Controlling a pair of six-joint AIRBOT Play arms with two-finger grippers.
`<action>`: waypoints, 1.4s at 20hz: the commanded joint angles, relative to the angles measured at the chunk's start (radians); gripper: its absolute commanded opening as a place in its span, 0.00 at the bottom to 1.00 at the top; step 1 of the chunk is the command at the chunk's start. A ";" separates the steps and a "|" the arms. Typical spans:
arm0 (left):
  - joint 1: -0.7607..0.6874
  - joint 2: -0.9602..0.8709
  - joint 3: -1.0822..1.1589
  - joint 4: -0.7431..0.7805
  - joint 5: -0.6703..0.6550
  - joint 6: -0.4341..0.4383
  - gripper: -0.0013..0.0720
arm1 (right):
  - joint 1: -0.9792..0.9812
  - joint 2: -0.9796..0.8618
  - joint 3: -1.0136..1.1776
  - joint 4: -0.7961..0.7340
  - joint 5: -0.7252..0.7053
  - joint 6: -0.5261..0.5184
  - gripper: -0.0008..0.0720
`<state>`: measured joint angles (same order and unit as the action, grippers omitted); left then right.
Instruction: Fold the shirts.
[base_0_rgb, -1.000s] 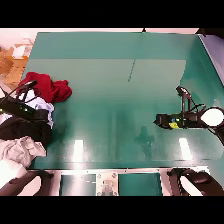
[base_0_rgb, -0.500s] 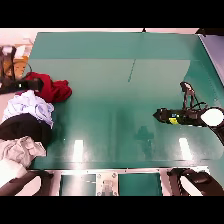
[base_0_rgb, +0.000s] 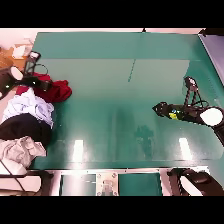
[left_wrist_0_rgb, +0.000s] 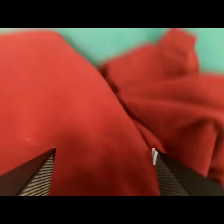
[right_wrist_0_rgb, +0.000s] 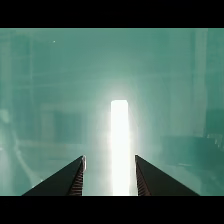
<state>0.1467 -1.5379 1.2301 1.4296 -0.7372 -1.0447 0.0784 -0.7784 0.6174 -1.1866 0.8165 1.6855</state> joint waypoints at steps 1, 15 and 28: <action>0.000 -0.105 0.013 0.003 -0.066 0.026 1.00 | 0.000 -0.001 0.000 0.000 -0.010 0.000 0.54; -0.151 -0.132 0.595 -0.241 -0.505 0.010 0.04 | -0.068 0.000 0.072 0.000 0.126 -0.001 0.41; -0.808 -0.179 0.581 -0.282 -0.510 -0.197 0.52 | -0.302 -0.002 0.171 0.000 0.278 -0.048 0.44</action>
<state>-0.5682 -1.6859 1.8809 1.1530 -1.2926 -1.2156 -0.2096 -0.7788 0.7837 -1.1866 1.0817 1.6394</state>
